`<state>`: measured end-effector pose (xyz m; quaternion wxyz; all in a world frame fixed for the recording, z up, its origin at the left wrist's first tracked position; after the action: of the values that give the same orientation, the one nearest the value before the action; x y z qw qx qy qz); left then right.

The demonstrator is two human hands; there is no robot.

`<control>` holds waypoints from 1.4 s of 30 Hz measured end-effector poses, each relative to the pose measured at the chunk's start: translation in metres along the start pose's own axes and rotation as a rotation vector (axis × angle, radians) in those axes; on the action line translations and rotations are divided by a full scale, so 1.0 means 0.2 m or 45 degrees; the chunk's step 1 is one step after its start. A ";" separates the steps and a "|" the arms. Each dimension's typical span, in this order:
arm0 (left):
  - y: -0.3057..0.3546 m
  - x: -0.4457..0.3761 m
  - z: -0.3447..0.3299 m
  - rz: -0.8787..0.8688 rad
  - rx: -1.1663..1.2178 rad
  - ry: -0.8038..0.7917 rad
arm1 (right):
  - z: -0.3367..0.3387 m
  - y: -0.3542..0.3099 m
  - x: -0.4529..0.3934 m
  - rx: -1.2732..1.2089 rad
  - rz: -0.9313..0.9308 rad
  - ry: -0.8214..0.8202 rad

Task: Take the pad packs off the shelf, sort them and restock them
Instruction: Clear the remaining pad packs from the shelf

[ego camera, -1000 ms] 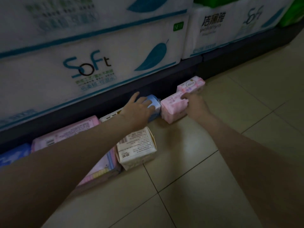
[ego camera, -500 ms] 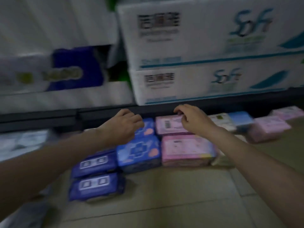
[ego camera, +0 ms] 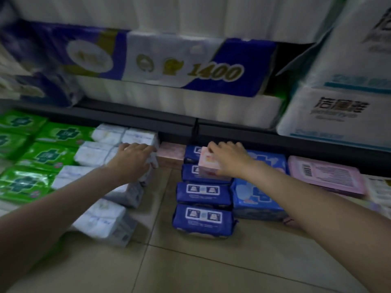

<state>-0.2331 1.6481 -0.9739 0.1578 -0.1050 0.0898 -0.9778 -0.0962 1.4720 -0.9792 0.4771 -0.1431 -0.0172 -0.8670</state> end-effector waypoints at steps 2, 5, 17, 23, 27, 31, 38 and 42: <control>-0.03 0.01 -0.01 0.030 0.052 0.013 | 0.03 -0.06 -0.04 -0.226 -0.040 0.103; -0.10 0.04 -0.03 0.084 0.187 0.051 | 0.08 -0.23 -0.10 -0.765 0.006 0.102; -0.36 0.14 -0.31 0.101 0.293 -0.193 | -0.20 -0.60 -0.44 -0.087 0.163 0.084; -0.34 0.10 -0.26 0.123 0.217 -0.133 | -0.20 -0.57 -0.40 -0.086 0.153 -0.061; -0.30 0.07 -0.17 0.121 0.218 -0.078 | -0.02 -0.52 -0.31 -0.098 0.274 -0.038; -0.30 0.00 0.12 0.153 0.310 0.249 | 0.39 -0.37 -0.21 -0.260 0.310 0.236; -0.30 -0.12 1.12 -0.051 0.502 1.140 | 1.37 -0.15 0.14 -0.146 0.338 0.905; -0.33 -0.14 1.66 -0.166 0.488 1.446 | 1.85 -0.14 0.28 0.072 0.336 1.177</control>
<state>-0.1494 1.6712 -0.6460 0.0410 0.4588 -0.0245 -0.8873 -0.0630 1.5023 -0.6074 0.5443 0.2694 0.1914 -0.7710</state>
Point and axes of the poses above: each hand's wrist, its own x-axis away from the middle knuckle, its own z-axis out of the back of the hand, y = z × x, the point moved 5 cm from there along -x, towards the middle knuckle, and after that the axes turned 4 degrees about -x, right-handed, at the moved point
